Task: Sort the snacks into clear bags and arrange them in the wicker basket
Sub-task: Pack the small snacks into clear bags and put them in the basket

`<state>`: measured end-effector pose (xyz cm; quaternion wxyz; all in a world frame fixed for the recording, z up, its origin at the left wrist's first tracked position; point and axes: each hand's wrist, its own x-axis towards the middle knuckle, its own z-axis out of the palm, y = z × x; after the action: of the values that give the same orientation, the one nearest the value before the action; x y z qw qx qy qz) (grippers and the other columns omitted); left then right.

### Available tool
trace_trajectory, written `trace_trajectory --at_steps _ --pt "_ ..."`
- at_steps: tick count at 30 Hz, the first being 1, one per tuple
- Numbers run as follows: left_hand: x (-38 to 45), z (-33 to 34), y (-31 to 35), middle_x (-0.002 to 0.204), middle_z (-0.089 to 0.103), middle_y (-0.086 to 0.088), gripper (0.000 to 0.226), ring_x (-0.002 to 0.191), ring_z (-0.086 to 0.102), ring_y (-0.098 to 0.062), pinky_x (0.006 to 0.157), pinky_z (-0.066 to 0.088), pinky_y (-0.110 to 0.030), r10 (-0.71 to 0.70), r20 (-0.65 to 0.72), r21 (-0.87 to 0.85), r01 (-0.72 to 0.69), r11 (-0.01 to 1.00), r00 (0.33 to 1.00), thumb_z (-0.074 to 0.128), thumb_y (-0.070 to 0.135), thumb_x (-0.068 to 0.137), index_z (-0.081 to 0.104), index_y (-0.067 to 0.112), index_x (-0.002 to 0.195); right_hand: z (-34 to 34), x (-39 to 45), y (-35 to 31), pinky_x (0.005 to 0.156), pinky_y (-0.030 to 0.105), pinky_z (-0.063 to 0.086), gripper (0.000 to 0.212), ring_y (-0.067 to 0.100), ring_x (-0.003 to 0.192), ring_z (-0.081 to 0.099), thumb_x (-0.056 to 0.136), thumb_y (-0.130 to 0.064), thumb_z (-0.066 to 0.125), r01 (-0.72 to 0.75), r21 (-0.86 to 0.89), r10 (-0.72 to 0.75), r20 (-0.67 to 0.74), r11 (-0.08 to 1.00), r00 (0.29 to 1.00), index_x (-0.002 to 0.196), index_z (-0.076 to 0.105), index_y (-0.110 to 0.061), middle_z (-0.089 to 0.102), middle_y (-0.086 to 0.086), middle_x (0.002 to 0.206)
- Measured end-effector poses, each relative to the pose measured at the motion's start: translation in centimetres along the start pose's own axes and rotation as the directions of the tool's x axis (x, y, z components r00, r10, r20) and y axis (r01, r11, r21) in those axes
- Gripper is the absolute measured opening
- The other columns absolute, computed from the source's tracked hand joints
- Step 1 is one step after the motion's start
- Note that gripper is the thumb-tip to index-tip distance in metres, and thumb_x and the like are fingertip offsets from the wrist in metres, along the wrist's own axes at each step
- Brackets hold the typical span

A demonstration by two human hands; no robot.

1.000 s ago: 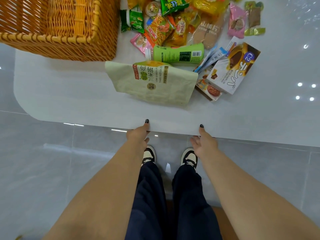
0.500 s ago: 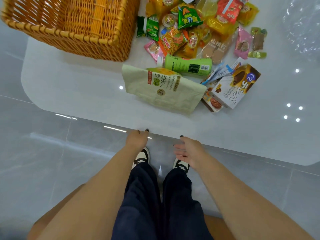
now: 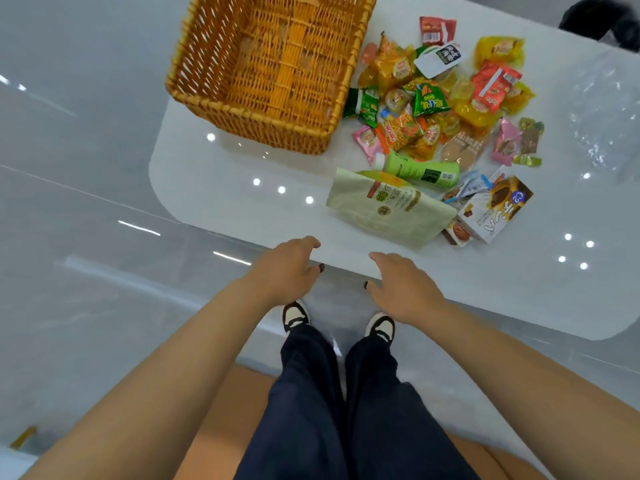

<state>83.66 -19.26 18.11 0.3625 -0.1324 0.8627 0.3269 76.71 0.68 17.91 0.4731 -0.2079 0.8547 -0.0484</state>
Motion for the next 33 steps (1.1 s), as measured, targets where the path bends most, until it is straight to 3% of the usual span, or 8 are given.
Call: trace_trajectory --at_steps 4,7,13,25,31,33 --pt "-1.1 -5.9 -0.5 0.151 0.039 -0.005 0.053 0.133 0.042 -0.025 0.104 0.039 -0.038 0.098 -0.008 0.274 -0.092 0.957 0.995 0.045 0.034 0.102 0.030 0.016 0.149 -2.5 0.2 -4.2 0.111 0.038 0.028 0.064 0.027 0.141 0.023 0.099 -0.038 0.043 0.031 -0.022 -0.032 -0.083 0.999 0.996 0.153 0.015 -0.017 0.023 0.008 0.156" --pt "-1.0 -10.1 -0.1 0.152 0.037 -0.007 0.053 0.133 0.041 -0.027 0.100 0.039 -0.038 0.140 -0.011 0.371 -0.126 0.920 0.990 0.042 0.028 0.103 0.024 0.015 0.151 -4.9 0.7 -6.6 0.113 0.039 0.026 0.067 0.026 0.143 0.020 0.097 -0.038 0.047 0.047 0.032 -0.041 -0.144 0.998 0.989 0.152 0.016 -0.016 0.021 0.008 0.157" --pt "2.3 -17.1 0.8 0.155 0.033 -0.006 0.057 0.137 0.037 -0.026 0.104 0.040 -0.040 0.224 -0.015 0.418 -0.197 0.887 0.974 0.048 0.028 0.101 0.025 0.014 0.151 -9.9 3.2 -9.3 0.116 0.043 0.023 0.068 0.026 0.146 0.010 0.096 -0.037 0.050 0.027 0.077 -0.007 -0.245 0.997 0.970 0.152 0.018 -0.017 0.013 0.010 0.158" --pt "12.3 -26.5 0.1 0.151 0.036 -0.008 0.052 0.135 0.038 -0.029 0.104 0.043 -0.044 0.292 0.234 0.543 -0.374 0.752 0.927 0.046 0.026 0.101 0.028 0.015 0.149 -16.0 9.6 -13.4 0.112 0.040 0.025 0.064 0.030 0.144 0.012 0.095 -0.038 0.052 -0.121 0.282 0.195 -0.252 0.952 0.948 0.149 0.025 -0.016 0.013 0.012 0.158" --pt "15.7 -32.1 -2.9 0.158 0.026 -0.009 0.063 0.143 0.029 -0.029 0.108 0.036 -0.040 0.353 0.344 0.573 -0.492 0.656 0.870 0.046 0.028 0.101 0.015 0.017 0.155 -16.4 12.0 -18.9 0.107 0.042 0.032 0.053 0.031 0.137 0.026 0.094 -0.031 0.056 -0.196 0.484 0.370 -0.295 0.853 0.881 0.141 0.039 -0.014 0.028 0.012 0.149" --pt "16.6 -34.3 -4.5 0.159 0.025 -0.011 0.066 0.144 0.028 -0.030 0.110 0.036 -0.041 0.365 0.375 0.585 -0.523 0.620 0.852 0.047 0.028 0.101 0.012 0.017 0.156 -16.2 13.0 -21.1 0.109 0.043 0.031 0.057 0.030 0.139 0.023 0.093 -0.032 0.057 -0.226 0.550 0.449 -0.312 0.804 0.838 0.143 0.036 -0.015 0.026 0.011 0.152"
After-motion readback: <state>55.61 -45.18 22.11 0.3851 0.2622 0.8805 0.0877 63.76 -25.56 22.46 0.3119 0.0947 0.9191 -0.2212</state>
